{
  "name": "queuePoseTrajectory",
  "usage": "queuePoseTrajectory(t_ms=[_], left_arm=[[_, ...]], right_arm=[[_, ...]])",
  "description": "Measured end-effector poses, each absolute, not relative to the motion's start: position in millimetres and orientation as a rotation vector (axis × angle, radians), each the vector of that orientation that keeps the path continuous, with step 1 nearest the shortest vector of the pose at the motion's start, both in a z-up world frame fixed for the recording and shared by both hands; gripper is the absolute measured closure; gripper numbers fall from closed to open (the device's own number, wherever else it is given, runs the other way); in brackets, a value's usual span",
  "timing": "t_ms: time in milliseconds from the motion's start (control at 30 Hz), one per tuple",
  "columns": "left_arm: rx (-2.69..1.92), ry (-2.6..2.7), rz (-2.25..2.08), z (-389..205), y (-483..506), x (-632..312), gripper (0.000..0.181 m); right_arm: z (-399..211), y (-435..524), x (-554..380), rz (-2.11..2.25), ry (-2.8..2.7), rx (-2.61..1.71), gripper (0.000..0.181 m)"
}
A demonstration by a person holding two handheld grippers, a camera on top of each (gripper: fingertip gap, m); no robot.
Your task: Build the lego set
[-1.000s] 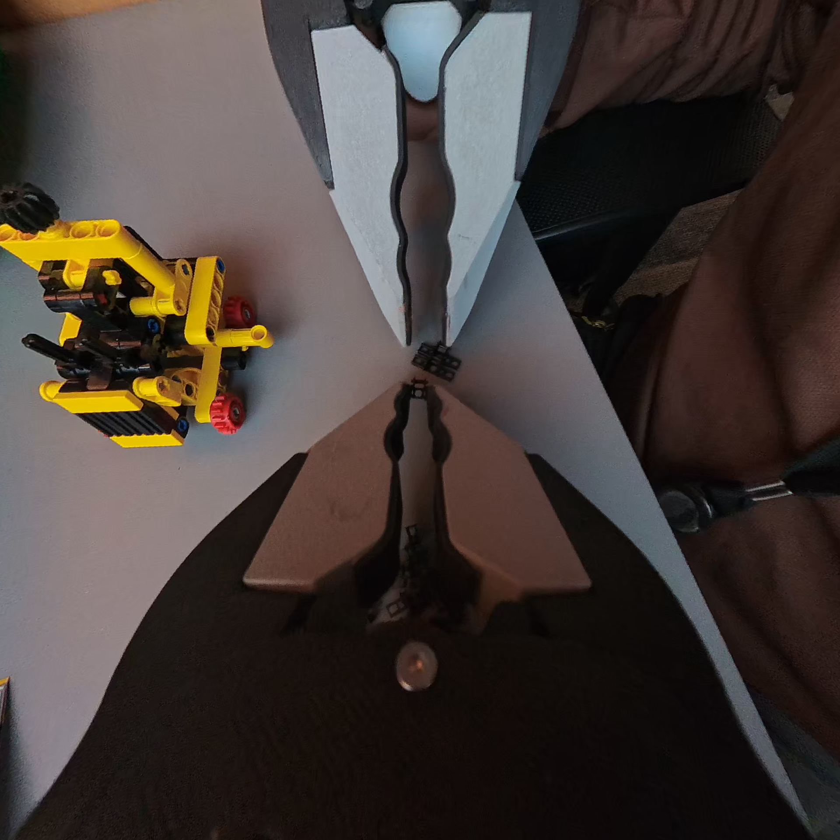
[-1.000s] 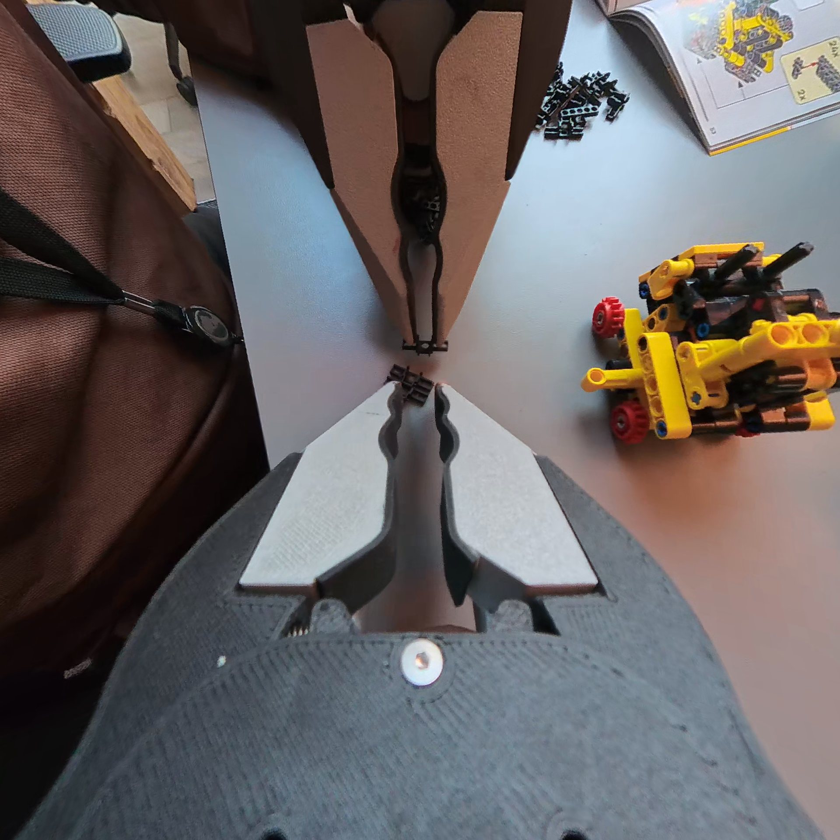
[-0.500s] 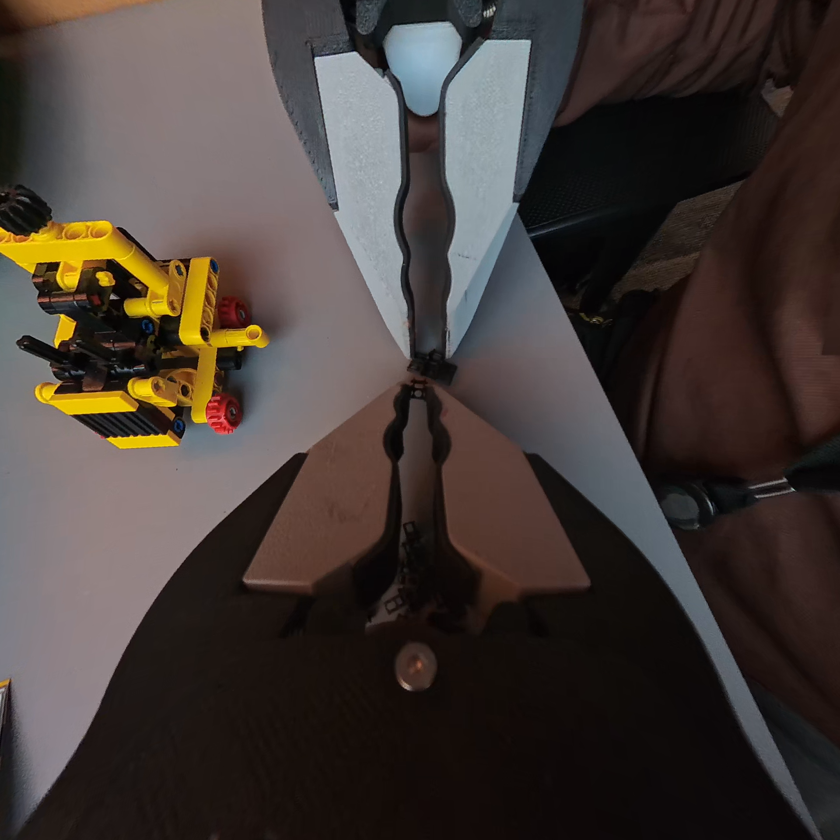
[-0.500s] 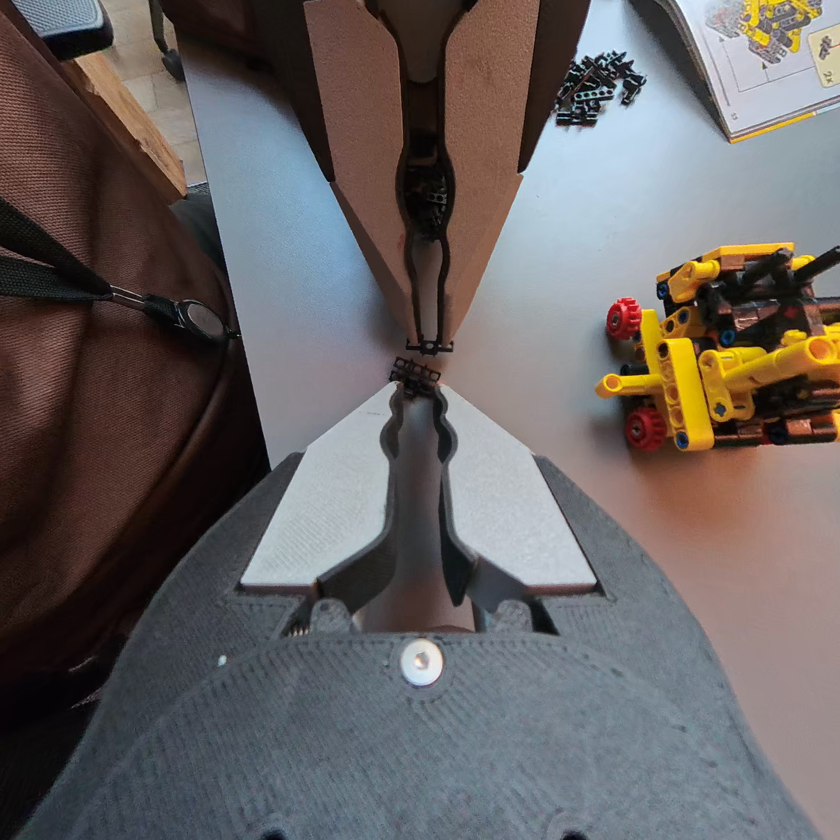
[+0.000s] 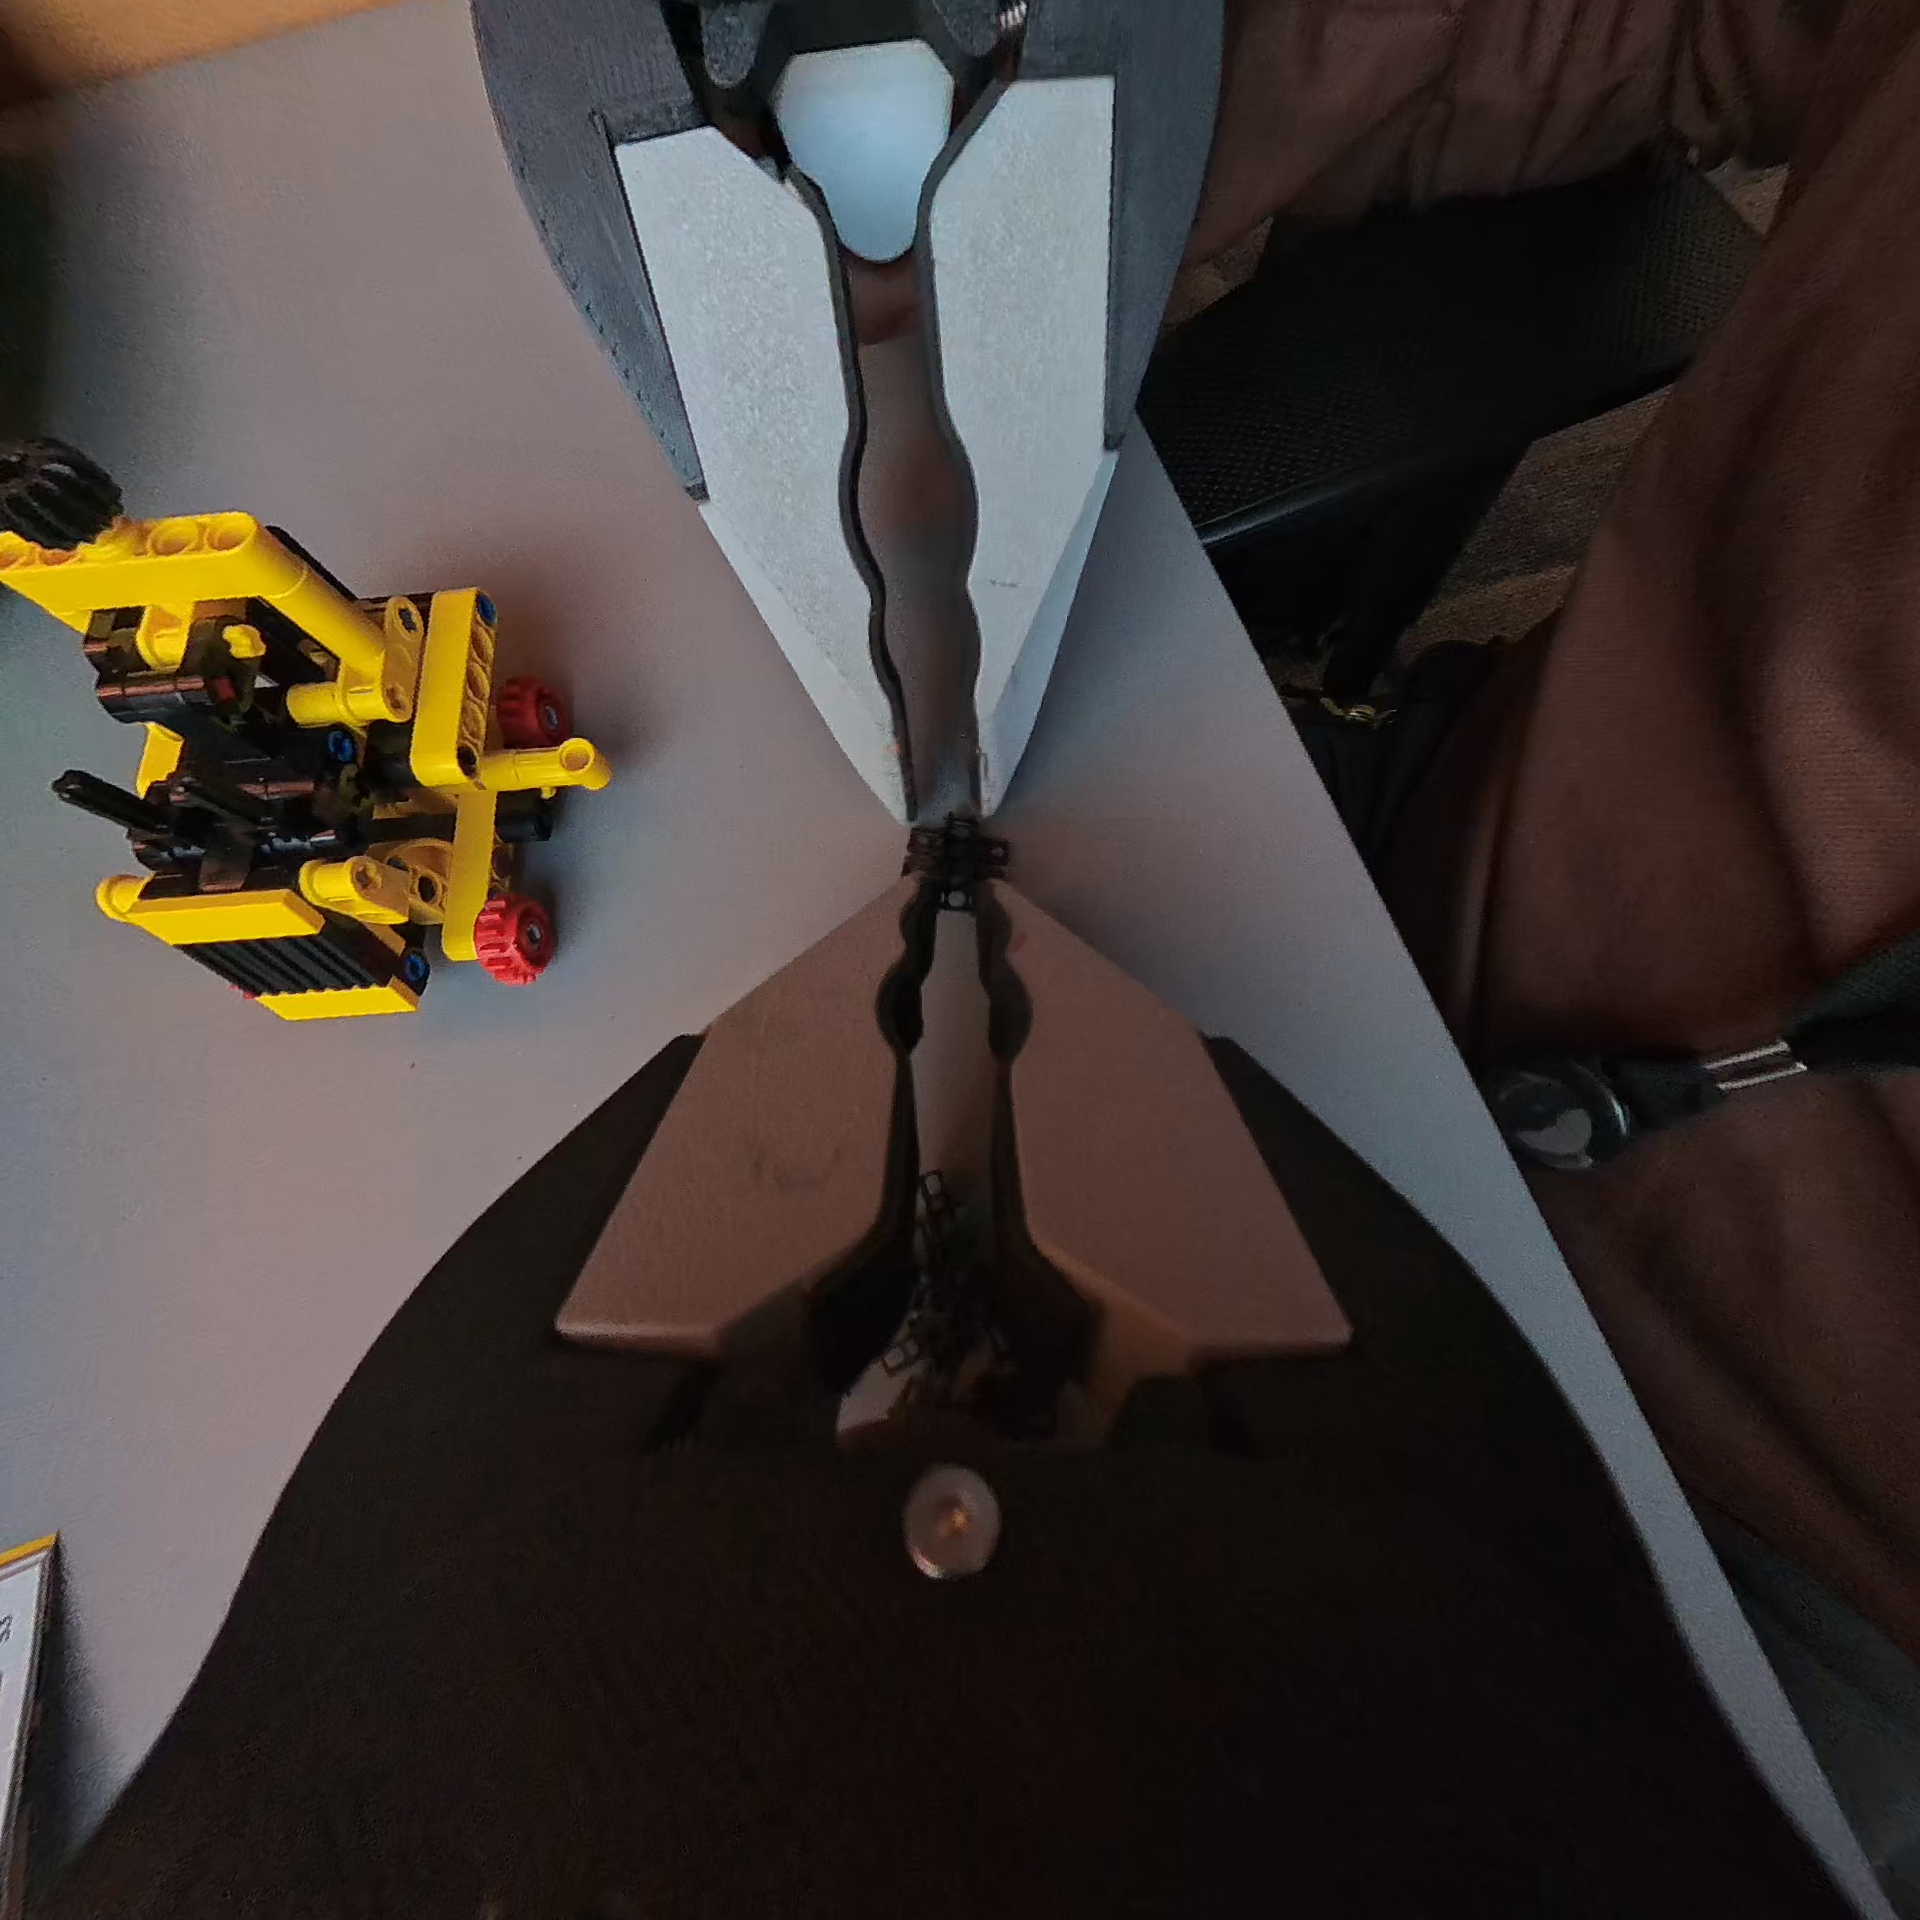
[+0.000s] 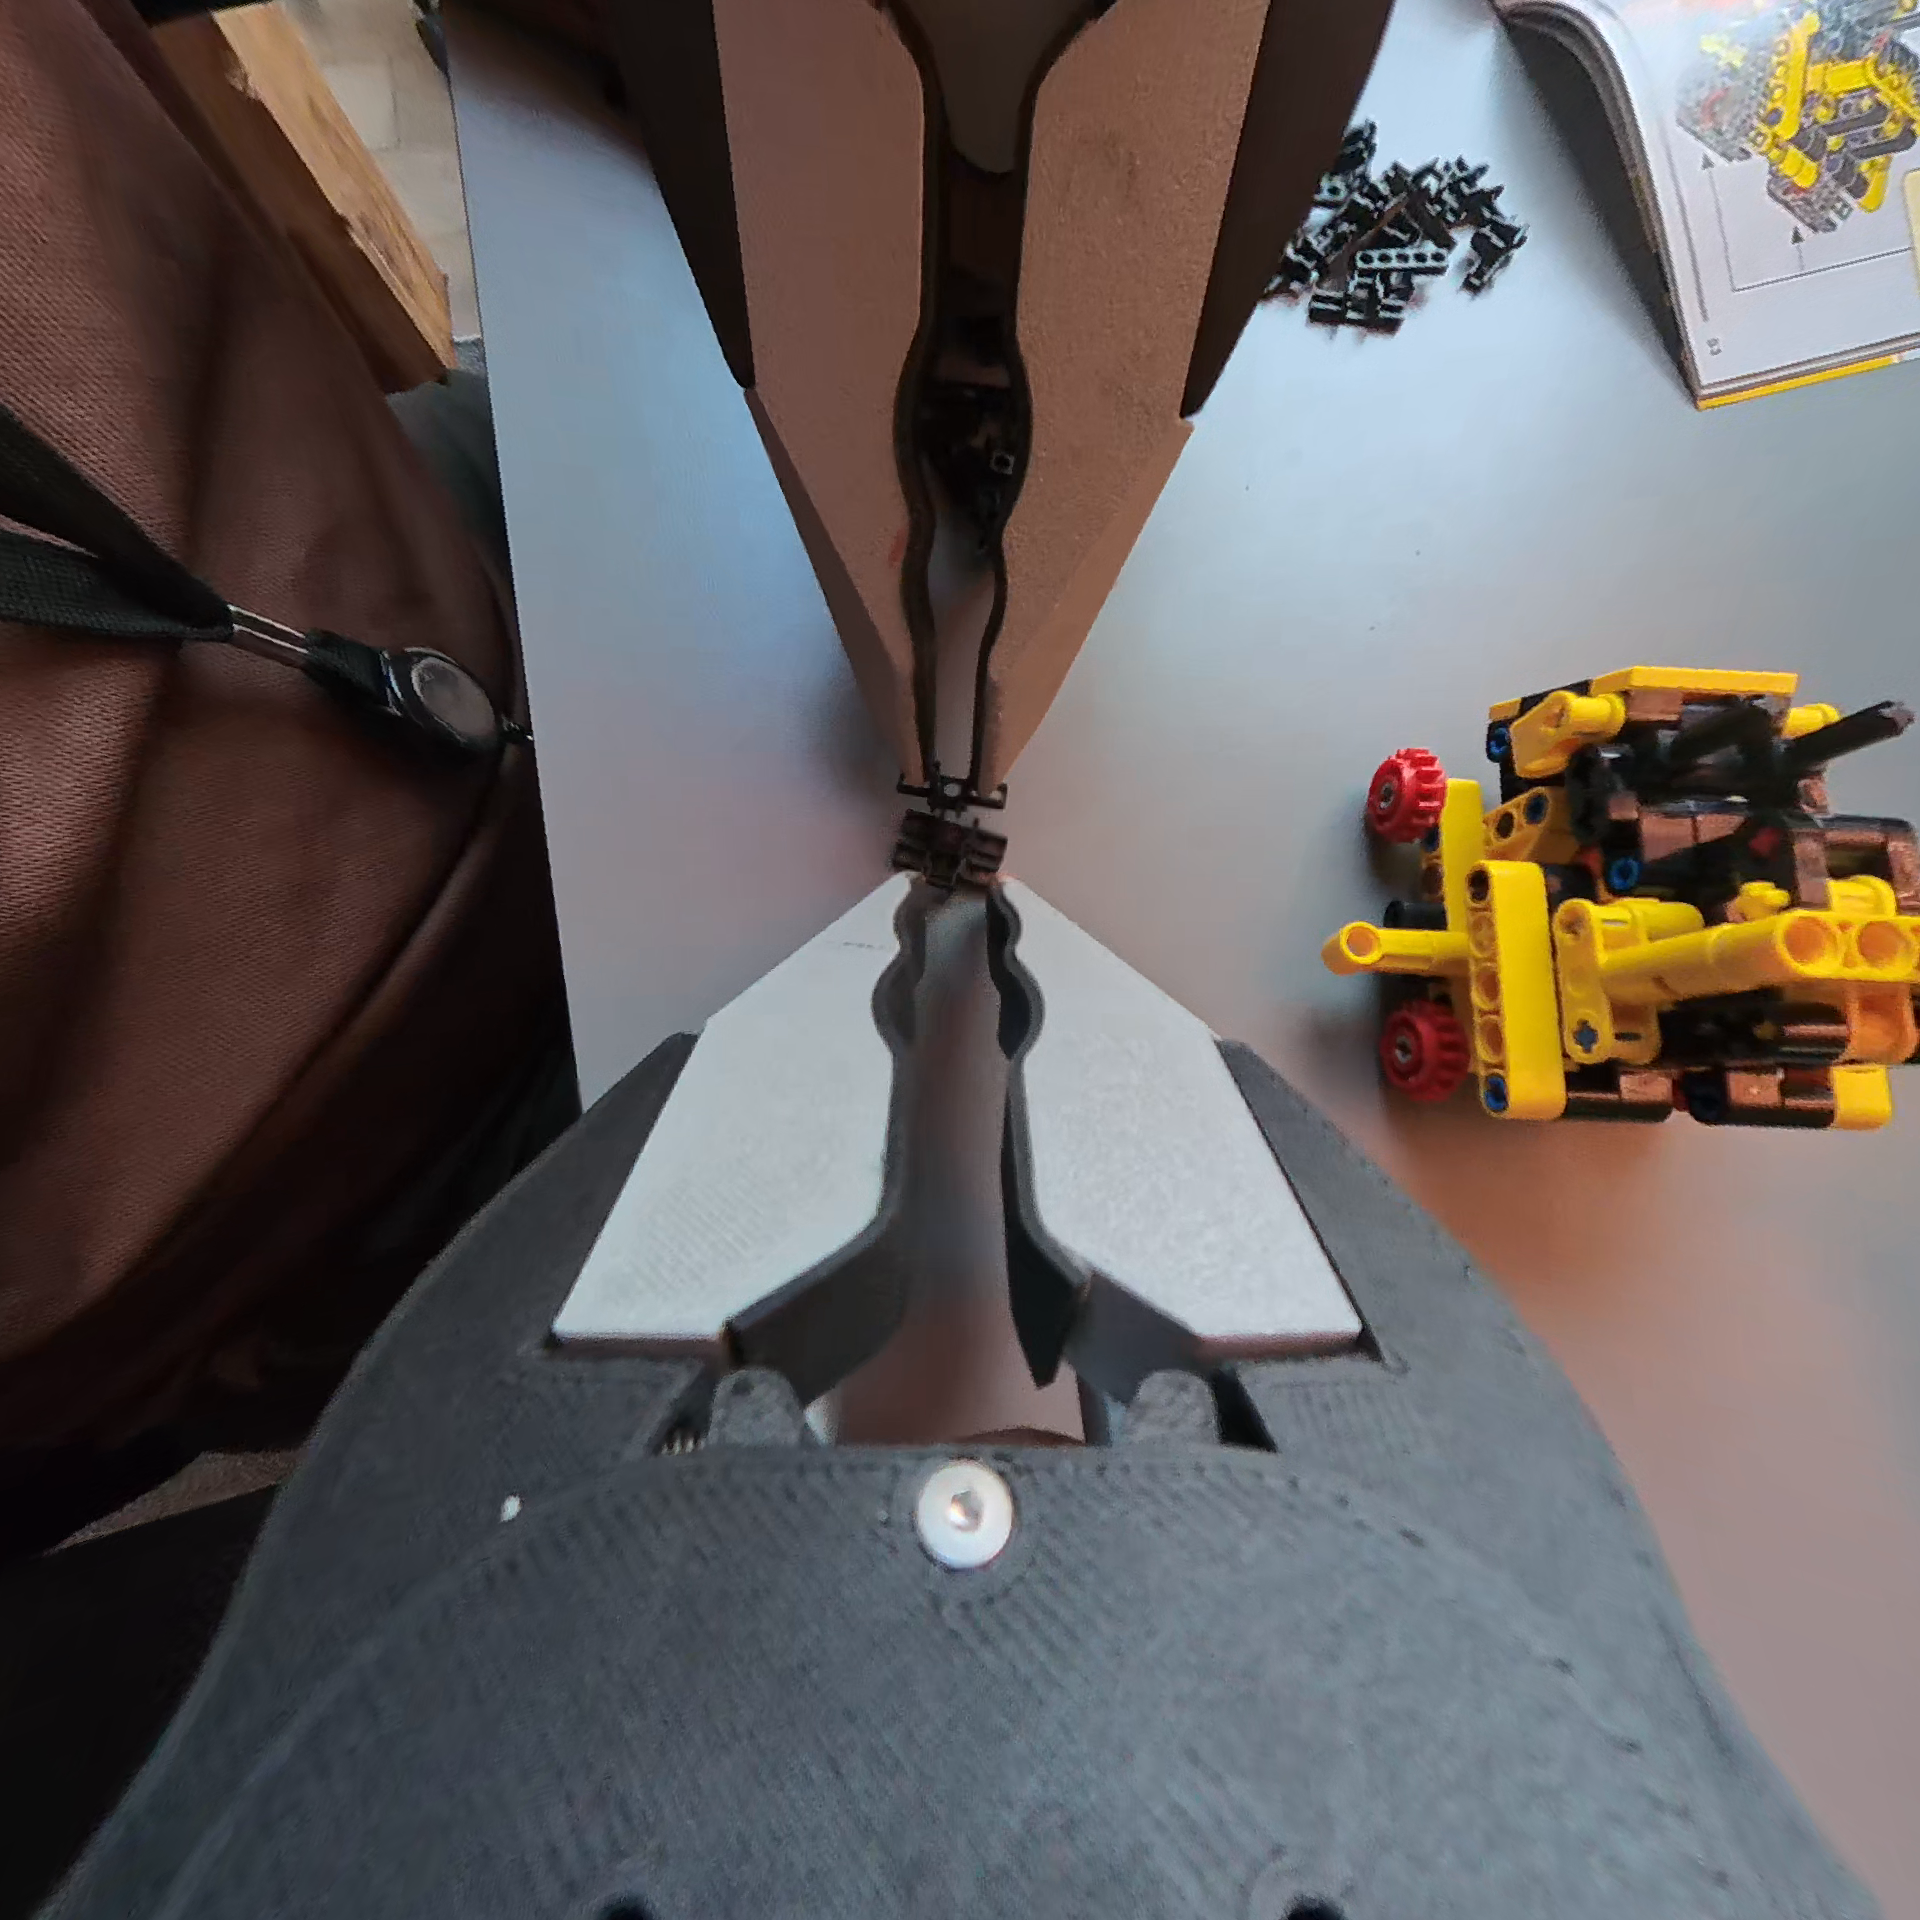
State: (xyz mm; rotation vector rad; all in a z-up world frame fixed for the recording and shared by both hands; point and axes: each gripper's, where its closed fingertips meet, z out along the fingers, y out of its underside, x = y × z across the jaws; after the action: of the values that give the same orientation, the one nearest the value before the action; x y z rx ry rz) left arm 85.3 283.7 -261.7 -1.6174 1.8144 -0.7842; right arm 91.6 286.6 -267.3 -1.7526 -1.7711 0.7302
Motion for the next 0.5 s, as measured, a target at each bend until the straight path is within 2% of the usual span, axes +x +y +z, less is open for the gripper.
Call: queuePoseTrajectory(t_ms=[500], left_arm=[[-1.626,1.799,-0.783,-262.0,288.1,86.1,0.177]], right_arm=[[-266.3,287.2,89.6,0.754,-1.746,-1.736,0.173]])
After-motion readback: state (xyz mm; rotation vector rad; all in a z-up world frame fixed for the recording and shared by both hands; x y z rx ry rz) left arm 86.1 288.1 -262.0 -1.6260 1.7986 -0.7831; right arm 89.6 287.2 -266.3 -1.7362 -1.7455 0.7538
